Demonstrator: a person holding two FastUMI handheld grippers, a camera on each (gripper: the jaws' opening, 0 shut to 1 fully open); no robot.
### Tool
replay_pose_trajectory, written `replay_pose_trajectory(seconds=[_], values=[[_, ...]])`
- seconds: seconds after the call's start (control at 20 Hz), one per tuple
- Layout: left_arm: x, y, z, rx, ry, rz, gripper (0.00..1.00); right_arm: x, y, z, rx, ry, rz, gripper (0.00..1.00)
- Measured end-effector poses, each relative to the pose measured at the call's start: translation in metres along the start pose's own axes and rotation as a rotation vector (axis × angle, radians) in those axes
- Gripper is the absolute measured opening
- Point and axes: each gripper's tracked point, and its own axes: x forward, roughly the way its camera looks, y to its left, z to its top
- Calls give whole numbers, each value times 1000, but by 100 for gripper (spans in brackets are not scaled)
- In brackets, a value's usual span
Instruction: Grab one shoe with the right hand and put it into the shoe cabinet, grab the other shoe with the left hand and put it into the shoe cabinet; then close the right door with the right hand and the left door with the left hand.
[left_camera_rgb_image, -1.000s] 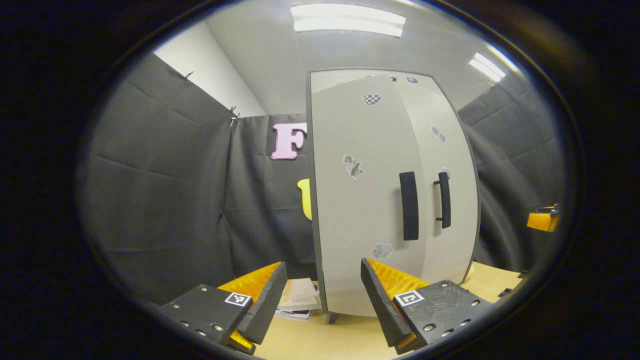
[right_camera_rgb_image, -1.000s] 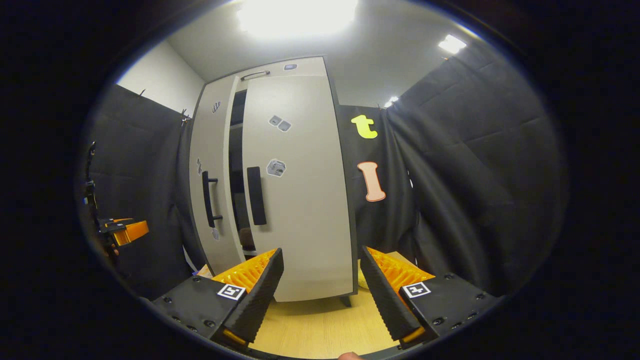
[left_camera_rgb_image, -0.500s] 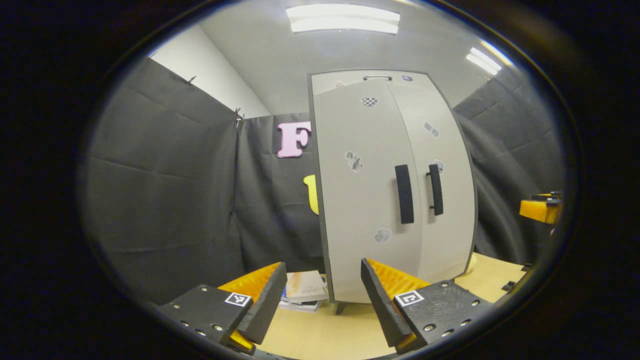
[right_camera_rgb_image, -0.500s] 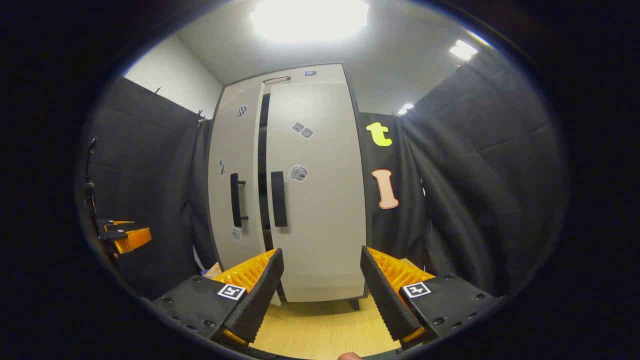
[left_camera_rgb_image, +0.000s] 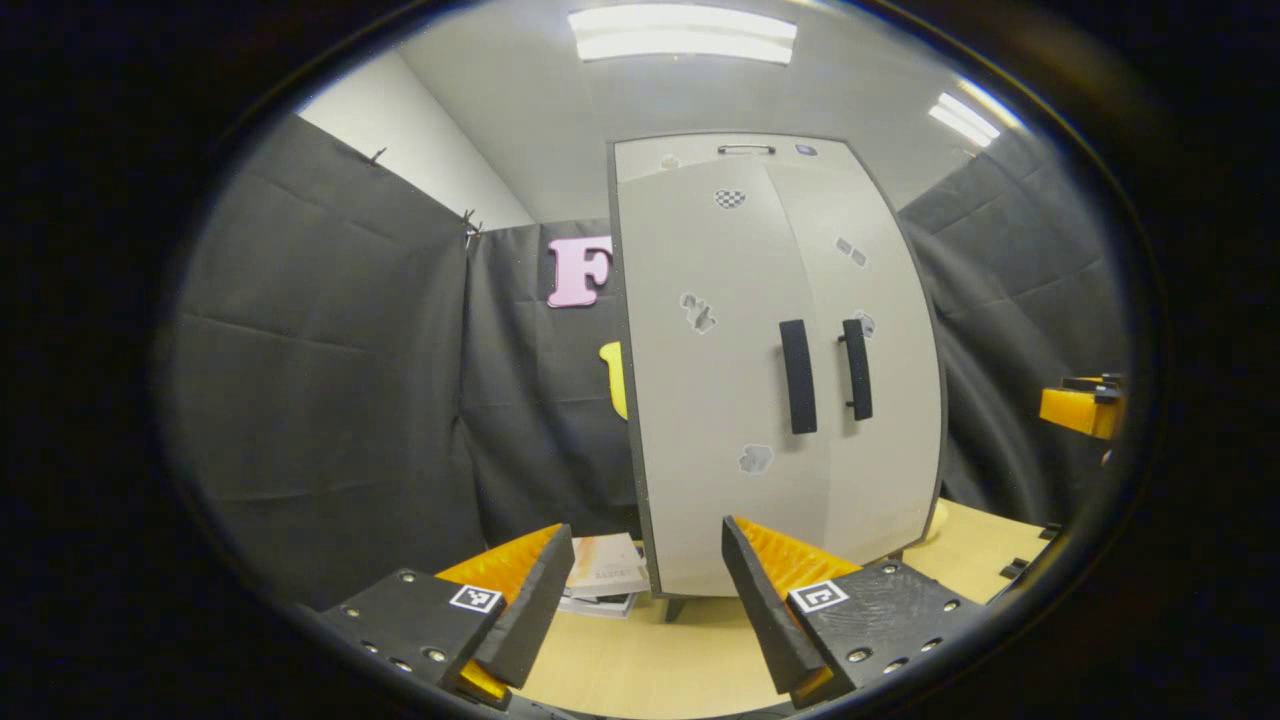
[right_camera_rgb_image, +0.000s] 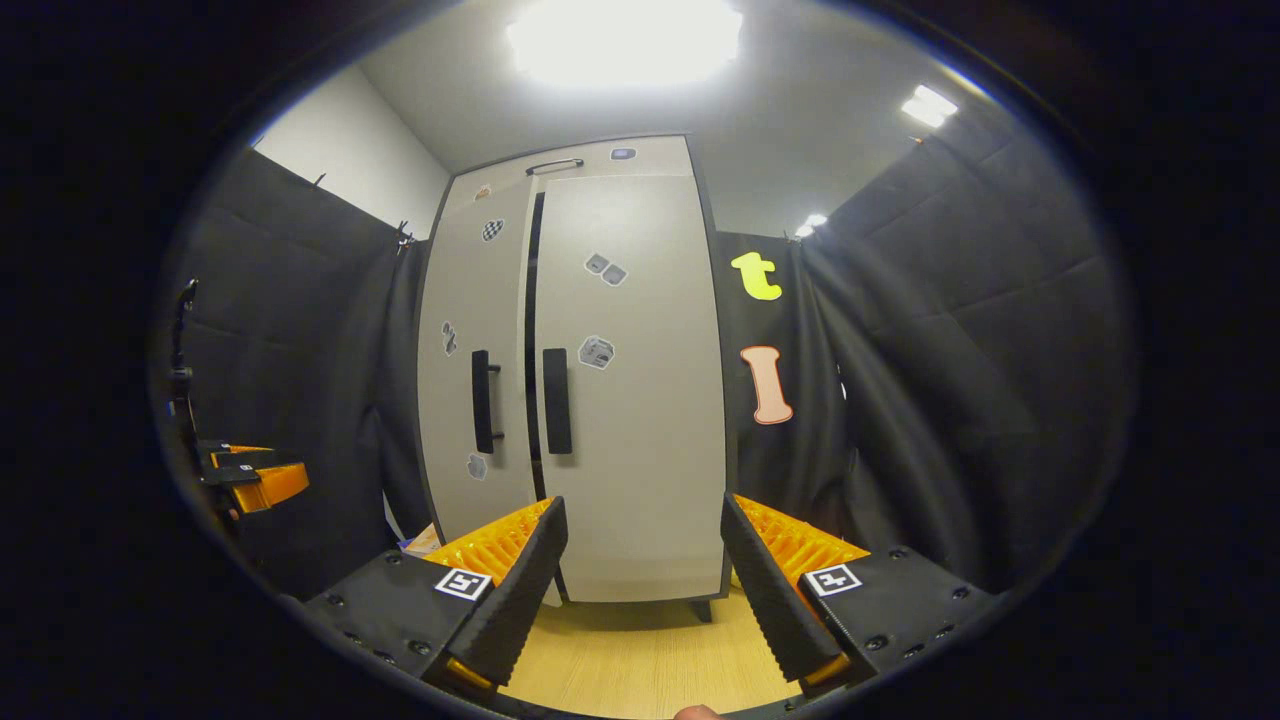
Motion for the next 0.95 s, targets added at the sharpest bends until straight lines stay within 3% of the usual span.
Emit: replay_pose_trajectory(seconds=[0.2, 0.55, 0.6, 0.65, 0.95], values=[[-3, 2, 0, 6, 1, -3, 92, -2, -2, 4, 2, -5, -6, 98], [-4, 5, -1, 10, 5, -6, 92, 0, 2, 6, -20, -14, -4, 98], [-5, 5, -1, 11, 4, -8, 88, 0, 3, 6, -20, -14, -4, 98], [-6, 5, 0, 12, 1, -8, 92, -1, 4, 6, -19, -14, -3, 98], [-6, 7, -4, 15, 3, -7, 92, -2, 3, 8, -21, -23, -6, 98]])
